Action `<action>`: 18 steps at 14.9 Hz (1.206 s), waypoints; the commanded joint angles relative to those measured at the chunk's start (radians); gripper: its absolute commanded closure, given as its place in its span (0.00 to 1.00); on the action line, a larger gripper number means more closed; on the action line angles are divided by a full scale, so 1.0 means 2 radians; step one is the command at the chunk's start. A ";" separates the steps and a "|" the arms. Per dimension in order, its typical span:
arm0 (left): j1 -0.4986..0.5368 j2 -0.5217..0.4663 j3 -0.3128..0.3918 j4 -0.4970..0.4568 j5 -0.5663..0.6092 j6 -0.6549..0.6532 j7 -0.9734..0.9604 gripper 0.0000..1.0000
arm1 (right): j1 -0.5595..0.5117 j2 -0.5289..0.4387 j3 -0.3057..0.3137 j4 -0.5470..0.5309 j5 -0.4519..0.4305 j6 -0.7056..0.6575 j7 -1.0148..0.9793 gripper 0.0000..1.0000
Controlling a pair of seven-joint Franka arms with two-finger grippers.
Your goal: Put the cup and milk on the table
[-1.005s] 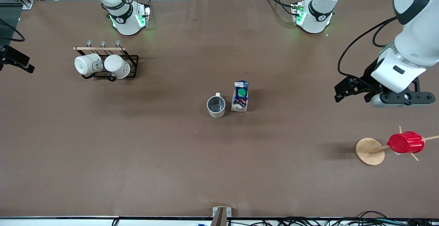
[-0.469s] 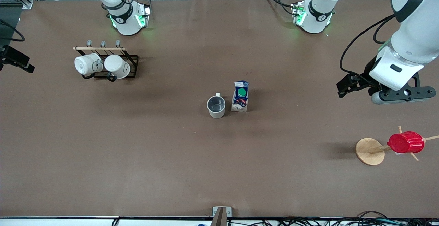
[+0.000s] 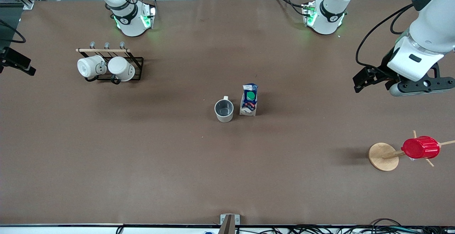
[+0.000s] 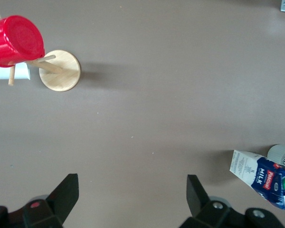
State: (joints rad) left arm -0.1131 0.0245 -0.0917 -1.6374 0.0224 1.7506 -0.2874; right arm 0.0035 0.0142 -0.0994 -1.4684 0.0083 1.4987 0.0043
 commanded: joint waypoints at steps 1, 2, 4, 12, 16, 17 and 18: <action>0.021 -0.028 0.000 -0.043 0.007 0.018 0.022 0.00 | 0.001 0.000 0.000 0.005 0.005 -0.006 0.004 0.00; 0.024 -0.028 0.001 -0.043 0.005 0.018 0.042 0.00 | 0.001 0.000 0.000 0.005 0.005 -0.006 0.004 0.00; 0.023 -0.031 0.017 -0.044 -0.007 0.011 0.067 0.00 | 0.001 0.000 0.000 0.005 0.005 -0.006 0.005 0.00; 0.022 -0.047 0.025 -0.073 -0.017 0.011 0.102 0.00 | 0.001 0.000 0.000 0.005 0.005 -0.006 0.005 0.00; 0.021 -0.038 0.027 -0.061 -0.018 0.010 0.102 0.00 | 0.001 0.000 0.000 0.005 0.005 -0.006 0.004 0.00; 0.022 -0.038 0.027 -0.061 -0.017 0.010 0.102 0.00 | 0.001 0.000 0.000 0.005 0.005 -0.006 0.004 0.00; 0.022 -0.038 0.027 -0.061 -0.017 0.010 0.106 0.00 | 0.001 0.000 0.000 0.005 0.005 -0.006 0.004 0.00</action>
State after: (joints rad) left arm -0.0684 -0.0506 -0.0453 -1.7647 -0.0034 1.7673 -0.1015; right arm 0.0035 0.0142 -0.0994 -1.4684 0.0083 1.4984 0.0043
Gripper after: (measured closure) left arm 0.000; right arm 0.000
